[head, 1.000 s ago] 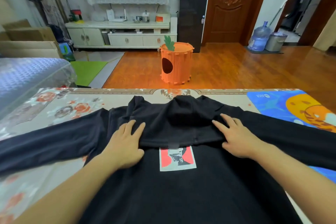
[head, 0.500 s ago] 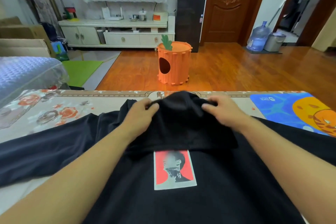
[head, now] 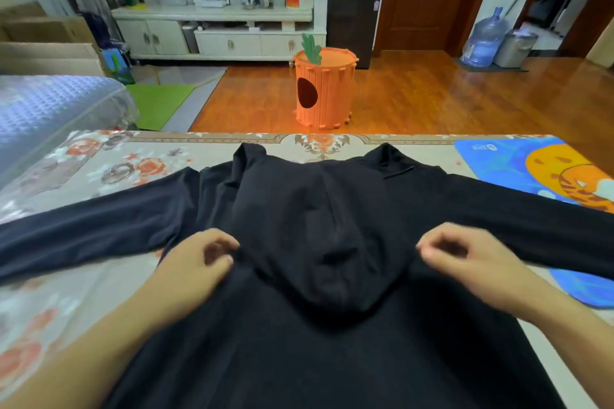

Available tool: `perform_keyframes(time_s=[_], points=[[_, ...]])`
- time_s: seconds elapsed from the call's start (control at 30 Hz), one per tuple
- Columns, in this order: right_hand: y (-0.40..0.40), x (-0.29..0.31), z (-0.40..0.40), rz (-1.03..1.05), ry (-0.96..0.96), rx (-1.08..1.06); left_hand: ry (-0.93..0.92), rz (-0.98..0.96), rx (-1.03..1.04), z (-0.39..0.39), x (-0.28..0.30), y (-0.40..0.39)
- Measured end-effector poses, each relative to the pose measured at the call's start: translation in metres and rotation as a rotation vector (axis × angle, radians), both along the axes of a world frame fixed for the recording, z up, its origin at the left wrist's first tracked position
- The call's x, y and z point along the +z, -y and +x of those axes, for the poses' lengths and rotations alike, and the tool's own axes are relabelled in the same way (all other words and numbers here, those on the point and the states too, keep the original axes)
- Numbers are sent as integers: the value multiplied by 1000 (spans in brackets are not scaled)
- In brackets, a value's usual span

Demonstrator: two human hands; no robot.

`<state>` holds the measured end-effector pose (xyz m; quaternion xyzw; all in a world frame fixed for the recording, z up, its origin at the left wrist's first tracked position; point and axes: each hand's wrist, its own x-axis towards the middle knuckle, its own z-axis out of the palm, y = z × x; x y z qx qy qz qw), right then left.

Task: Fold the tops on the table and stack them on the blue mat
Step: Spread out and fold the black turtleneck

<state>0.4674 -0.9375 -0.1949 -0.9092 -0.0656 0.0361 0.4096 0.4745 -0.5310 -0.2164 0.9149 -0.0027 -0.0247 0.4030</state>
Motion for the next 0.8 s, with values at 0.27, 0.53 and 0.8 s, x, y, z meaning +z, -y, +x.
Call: perform_keyframes(time_s=[0.27, 0.53, 0.8], points=[[-18, -8, 48, 432, -681, -521, -713, -686, 421, 51, 6, 14], [-56, -4, 87, 523, -672, -523, -523, -831, 386, 81, 2, 42], [-37, -10, 92, 808, -494, -689, -340, -907, 588, 85, -14, 21]])
